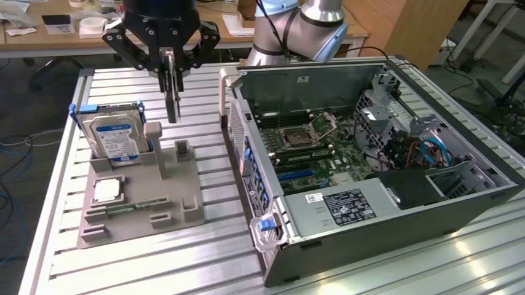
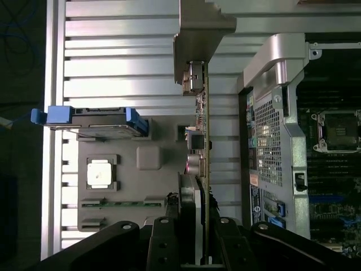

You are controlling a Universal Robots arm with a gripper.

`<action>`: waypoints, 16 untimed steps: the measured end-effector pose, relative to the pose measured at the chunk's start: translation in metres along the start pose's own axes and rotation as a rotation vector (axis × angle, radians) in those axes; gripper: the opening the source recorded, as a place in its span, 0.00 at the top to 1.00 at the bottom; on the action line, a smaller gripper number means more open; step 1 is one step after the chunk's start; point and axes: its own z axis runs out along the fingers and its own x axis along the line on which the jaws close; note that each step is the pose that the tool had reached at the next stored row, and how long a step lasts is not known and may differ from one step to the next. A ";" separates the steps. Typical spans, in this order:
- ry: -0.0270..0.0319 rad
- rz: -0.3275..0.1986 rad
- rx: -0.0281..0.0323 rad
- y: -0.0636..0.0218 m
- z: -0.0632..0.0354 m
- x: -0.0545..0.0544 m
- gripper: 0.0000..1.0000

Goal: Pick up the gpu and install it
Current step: 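Pick up the gpu and move the gpu toward the slot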

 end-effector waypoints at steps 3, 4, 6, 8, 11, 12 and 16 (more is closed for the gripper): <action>0.0005 0.000 -0.0006 0.0005 -0.0032 0.000 0.72; 0.0006 0.000 -0.0008 0.0007 -0.0044 0.000 0.72; 0.0009 0.000 -0.0014 0.0010 -0.0067 0.000 0.72; 0.0012 0.000 -0.0020 0.0014 -0.0090 0.000 0.72; 0.0017 0.000 -0.0027 0.0019 -0.0121 0.000 0.72; 0.0019 0.000 -0.0030 0.0021 -0.0132 0.000 0.72; 0.0024 0.000 -0.0033 0.0028 -0.0180 0.000 0.72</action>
